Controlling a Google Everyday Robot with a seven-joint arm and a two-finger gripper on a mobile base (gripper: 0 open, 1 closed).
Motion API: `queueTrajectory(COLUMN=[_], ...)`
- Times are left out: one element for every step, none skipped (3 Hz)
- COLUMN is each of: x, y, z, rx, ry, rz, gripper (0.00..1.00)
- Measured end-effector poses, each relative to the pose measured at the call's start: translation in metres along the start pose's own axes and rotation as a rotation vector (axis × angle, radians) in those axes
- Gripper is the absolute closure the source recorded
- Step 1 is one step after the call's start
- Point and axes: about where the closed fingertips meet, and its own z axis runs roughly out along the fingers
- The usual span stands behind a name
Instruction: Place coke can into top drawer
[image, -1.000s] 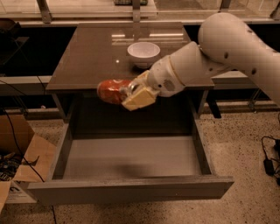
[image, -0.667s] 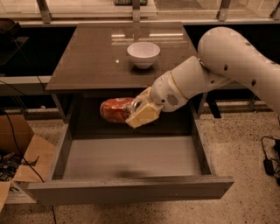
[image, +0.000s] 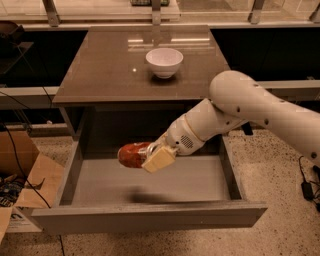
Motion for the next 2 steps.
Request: queueTrajectory(x=[0.016,0.031], y=[-0.01,-0.025], z=[0.04,0.077], rx=[0.002,0.034], ry=[-0.003,-0.027], rz=[0.098,0.21], gripper=[1.0,0.81])
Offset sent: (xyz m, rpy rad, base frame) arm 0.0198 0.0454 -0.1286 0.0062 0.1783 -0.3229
